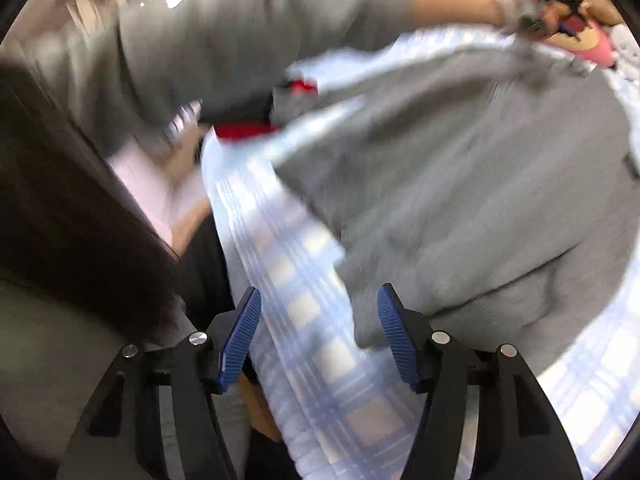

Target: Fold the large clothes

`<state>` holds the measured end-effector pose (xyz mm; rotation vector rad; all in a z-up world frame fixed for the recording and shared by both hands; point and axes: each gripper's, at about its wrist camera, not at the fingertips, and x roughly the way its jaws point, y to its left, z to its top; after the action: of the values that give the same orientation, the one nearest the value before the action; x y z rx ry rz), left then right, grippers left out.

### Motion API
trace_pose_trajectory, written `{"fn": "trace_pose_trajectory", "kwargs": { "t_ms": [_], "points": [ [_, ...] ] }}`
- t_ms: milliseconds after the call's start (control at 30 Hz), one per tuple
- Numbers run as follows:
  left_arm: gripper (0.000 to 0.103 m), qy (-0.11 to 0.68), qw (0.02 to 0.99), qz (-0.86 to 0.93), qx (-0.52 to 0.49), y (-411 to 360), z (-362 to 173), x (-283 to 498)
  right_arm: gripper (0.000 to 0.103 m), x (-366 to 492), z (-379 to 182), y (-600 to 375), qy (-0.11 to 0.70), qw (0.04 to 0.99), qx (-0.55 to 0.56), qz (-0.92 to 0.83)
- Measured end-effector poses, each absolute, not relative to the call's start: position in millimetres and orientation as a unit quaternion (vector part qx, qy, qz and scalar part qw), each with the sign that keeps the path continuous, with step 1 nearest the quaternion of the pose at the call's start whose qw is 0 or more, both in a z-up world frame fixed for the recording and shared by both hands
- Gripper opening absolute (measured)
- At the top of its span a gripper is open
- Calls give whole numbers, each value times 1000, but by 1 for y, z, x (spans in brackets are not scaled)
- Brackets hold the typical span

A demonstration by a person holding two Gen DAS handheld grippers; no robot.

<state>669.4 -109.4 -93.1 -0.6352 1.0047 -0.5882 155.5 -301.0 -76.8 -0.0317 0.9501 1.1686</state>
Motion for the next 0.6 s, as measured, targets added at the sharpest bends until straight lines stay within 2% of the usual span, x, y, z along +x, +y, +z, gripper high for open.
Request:
{"fn": "trace_pose_trajectory", "kwargs": {
  "t_ms": [100,167,200,300,400,500,600],
  "points": [
    [47,481,780,-303,-263,-136,-89,657,60,192,-51,-326,368,807,-13,462],
    [48,494,773,-300,-263,-146,-104,652,59,222,-49,-337,344,845,-6,409],
    [48,497,769,-298,-269,-148,-111,652,50,235,-52,-338,341,856,-1,389],
    [48,517,762,-275,-278,-152,-145,651,32,285,-72,-340,351,873,3,339],
    [48,529,766,-251,-267,-154,-171,655,29,313,-101,-335,378,869,3,319],
    [35,517,774,-241,-275,-149,-190,659,27,335,-142,-336,421,868,-28,261],
    [15,502,789,-224,-275,-142,-198,661,26,338,-166,-348,434,866,-9,246]
  ]
}}
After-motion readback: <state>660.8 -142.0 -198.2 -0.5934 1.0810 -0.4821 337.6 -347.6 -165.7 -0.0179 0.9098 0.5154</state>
